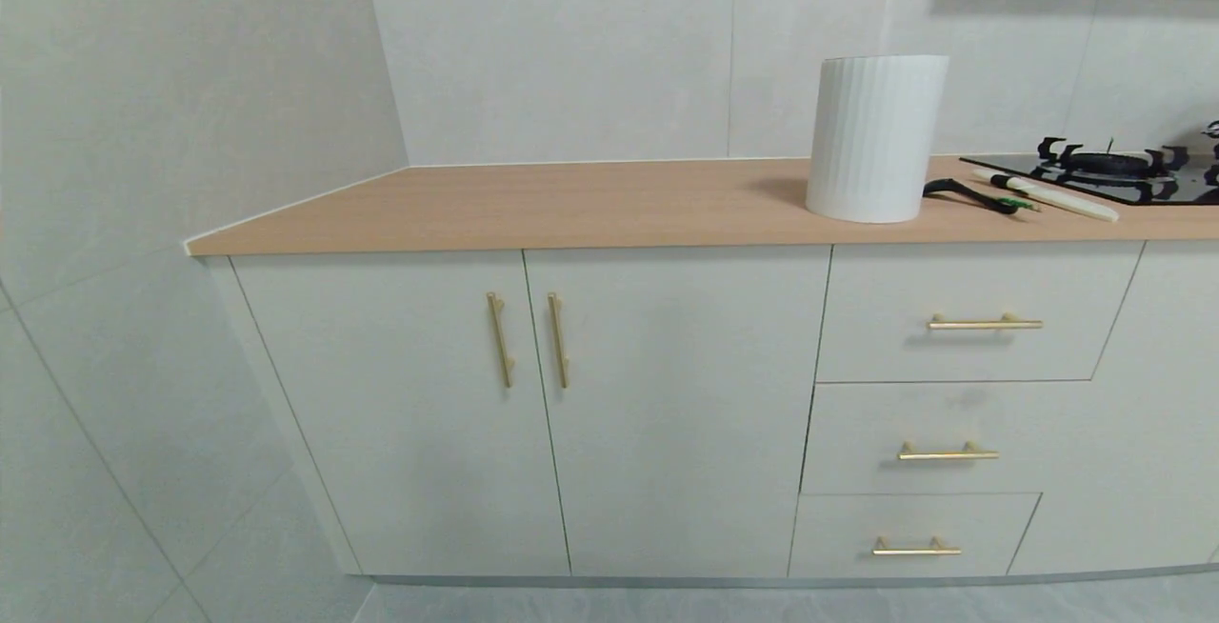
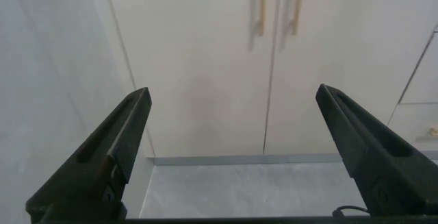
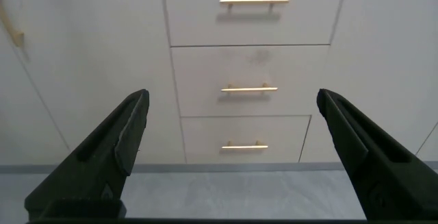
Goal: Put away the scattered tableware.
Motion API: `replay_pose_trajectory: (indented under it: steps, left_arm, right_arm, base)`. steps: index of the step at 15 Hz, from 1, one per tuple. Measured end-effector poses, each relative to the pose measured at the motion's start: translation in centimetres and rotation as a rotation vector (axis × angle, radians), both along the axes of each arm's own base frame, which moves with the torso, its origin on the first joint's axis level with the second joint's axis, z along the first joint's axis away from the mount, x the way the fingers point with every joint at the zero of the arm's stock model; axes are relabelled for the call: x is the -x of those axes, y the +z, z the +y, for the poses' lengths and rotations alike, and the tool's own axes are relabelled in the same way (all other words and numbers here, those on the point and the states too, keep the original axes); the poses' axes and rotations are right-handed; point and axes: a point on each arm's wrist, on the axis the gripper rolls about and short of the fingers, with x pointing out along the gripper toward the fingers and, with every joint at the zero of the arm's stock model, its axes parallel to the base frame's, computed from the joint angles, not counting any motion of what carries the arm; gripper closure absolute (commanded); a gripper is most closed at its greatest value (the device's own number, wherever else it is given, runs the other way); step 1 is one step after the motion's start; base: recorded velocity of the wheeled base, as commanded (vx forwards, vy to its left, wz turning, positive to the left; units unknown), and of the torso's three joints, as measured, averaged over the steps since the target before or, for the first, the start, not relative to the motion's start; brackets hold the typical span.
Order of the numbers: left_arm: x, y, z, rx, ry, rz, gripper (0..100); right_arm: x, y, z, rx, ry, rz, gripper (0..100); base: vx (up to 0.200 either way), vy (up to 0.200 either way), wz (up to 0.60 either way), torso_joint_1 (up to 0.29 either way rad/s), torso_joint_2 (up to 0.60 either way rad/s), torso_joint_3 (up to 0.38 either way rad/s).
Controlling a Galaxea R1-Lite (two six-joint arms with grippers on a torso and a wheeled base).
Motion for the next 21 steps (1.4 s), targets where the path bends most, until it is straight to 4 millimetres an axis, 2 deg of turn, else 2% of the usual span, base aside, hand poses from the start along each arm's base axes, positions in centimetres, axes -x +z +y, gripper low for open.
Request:
replay_pose_trajectory:
  steps: [7, 16, 21]
  left_arm:
    - [0.0, 0.0, 0.0, 0.0, -0.001, 0.0, 0]
    - [0.0, 0.0, 0.01, 0.011, -0.001, 0.0, 0]
    - [0.0, 0.0, 0.01, 0.01, 0.001, 0.0, 0]
  right_arm:
    - [0.0, 0.0, 0.0, 0.0, -0.002, 0.0, 0]
    - [-0.01, 0.0, 0.01, 0.0, -0.002, 0.001, 0]
    - [-0.01, 0.0, 0.01, 0.0, -0.003, 0.001, 0]
  base:
    - [0.0, -0.2, 0.0, 0.004, 0.0, 0.004]
    - [0.0, 0.0, 0.0, 0.0, 0.0, 0.0]
    - [0.2, 0.0, 0.0, -0.001, 0.0, 0.004]
